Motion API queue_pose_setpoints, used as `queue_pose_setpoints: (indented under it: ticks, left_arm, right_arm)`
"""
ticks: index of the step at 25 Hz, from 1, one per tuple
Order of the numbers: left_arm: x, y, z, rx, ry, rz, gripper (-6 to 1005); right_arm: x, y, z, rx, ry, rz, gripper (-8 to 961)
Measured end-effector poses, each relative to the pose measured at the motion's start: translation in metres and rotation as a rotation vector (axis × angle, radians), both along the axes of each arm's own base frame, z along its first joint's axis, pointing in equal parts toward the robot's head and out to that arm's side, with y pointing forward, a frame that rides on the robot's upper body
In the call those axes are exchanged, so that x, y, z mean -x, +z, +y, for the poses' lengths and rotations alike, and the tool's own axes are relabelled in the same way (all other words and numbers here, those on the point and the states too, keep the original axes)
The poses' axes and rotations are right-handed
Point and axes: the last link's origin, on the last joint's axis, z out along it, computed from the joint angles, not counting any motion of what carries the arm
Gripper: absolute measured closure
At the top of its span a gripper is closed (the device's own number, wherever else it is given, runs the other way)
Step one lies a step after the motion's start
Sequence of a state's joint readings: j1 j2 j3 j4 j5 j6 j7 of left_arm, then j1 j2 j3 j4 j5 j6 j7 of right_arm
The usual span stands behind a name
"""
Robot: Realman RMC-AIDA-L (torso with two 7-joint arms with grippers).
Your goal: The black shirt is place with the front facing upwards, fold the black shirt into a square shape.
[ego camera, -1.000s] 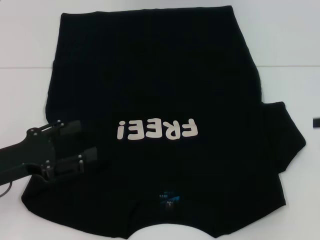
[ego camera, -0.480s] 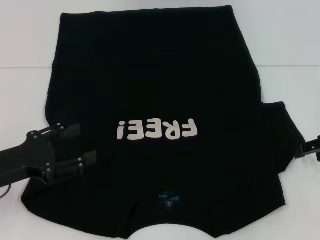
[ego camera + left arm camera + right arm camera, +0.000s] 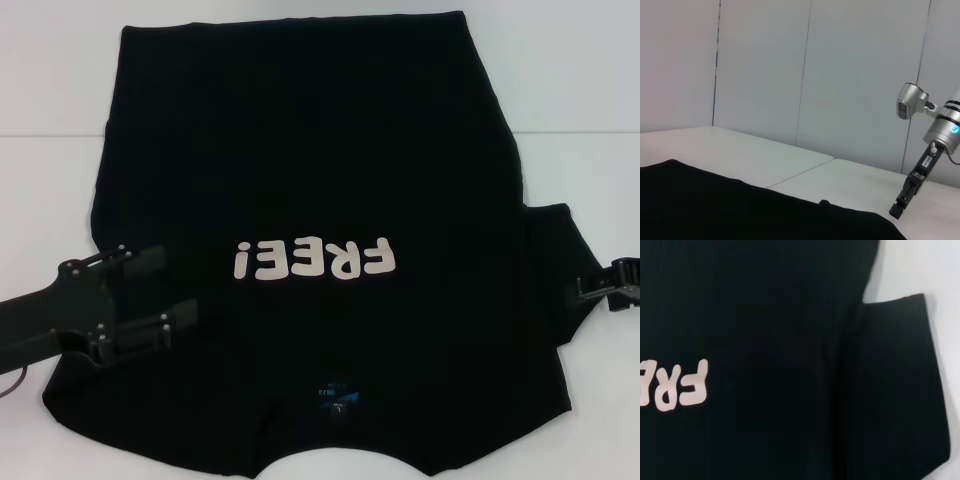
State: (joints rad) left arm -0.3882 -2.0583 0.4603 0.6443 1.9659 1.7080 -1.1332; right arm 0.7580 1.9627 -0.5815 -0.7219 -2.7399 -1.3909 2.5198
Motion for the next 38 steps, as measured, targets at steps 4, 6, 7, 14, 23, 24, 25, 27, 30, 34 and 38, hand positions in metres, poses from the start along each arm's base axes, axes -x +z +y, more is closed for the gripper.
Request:
queue_pose_setpoints:
  ticks: [4, 6, 7, 14, 23, 24, 25, 27, 30, 34, 38]
  left_arm:
    - [0.000, 0.000, 0.000, 0.000, 0.001, -0.001, 156]
    - [0.000, 0.000, 0.000, 0.000, 0.001, -0.001, 155]
    - [0.000, 0.000, 0.000, 0.000, 0.001, -0.001, 155]
    - [0.000, 0.000, 0.000, -0.001, 0.001, -0.001, 155]
    - [0.000, 0.000, 0.001, -0.002, 0.004, -0.002, 156]
    - [0.000, 0.000, 0.001, -0.002, 0.004, -0.003, 156]
    - [0.000, 0.000, 0.001, -0.002, 0.005, -0.003, 156]
    - [0.000, 0.000, 0.001, -0.002, 0.005, -0.003, 156]
    - [0.000, -0.001, 0.001, -0.002, 0.004, -0.003, 155]
    - [0.000, 0.000, 0.001, -0.002, 0.003, -0.004, 155]
    - [-0.001, -0.001, 0.002, -0.002, 0.002, -0.004, 156]
  right_arm:
    - [0.001, -0.001, -0.001, 0.015, -0.002, 0.008, 187]
    - [0.002, -0.001, -0.002, 0.022, -0.002, 0.011, 187]
    - [0.002, -0.001, -0.002, 0.024, -0.003, 0.012, 187]
    - [0.002, -0.007, -0.006, 0.052, -0.003, 0.024, 188]
    - [0.001, -0.012, -0.004, 0.042, 0.000, 0.022, 189]
    - [0.001, -0.014, -0.004, 0.042, 0.000, 0.022, 189]
    - [0.002, -0.015, -0.003, 0.041, 0.000, 0.022, 189]
    - [0.001, -0.015, -0.001, 0.034, 0.001, 0.017, 189]
    - [0.001, -0.014, 0.001, 0.021, 0.004, 0.011, 189]
    - [0.002, -0.013, 0.005, 0.004, 0.011, 0.003, 189]
    - [0.005, -0.014, 0.008, -0.009, 0.022, 0.009, 190]
